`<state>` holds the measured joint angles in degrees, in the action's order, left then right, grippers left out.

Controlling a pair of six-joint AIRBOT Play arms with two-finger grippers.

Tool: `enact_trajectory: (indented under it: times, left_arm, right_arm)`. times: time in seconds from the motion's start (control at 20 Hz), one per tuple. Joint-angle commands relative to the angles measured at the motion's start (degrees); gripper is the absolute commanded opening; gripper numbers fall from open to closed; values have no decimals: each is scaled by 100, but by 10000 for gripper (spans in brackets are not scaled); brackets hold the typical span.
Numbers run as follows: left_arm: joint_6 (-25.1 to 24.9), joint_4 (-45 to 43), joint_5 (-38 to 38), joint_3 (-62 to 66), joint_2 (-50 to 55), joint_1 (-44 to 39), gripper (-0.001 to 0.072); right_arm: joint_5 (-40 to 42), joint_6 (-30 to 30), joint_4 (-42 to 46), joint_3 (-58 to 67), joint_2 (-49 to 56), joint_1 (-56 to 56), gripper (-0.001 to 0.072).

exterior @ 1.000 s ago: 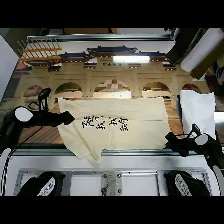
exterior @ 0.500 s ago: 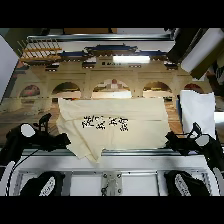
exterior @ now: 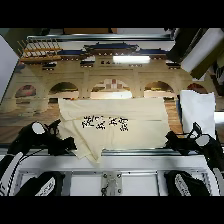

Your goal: Fold the clothes and pants, and hang the long-sleeved shirts on hangers.

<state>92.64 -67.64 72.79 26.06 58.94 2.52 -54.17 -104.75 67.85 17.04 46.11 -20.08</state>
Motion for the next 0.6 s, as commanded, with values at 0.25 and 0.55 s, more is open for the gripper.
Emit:
enact_trajectory:
  times: [0.25, 0.55]
  left_arm:
    - [435, 254, -605, -4, 551, -973, 494]
    - [520, 260, -782, -4, -223, -728, 6]
  right_arm:
    - [42, -2, -2, 4, -7, 2, 10]
    - [-52, 162, 4, 181, -7, 2, 10]
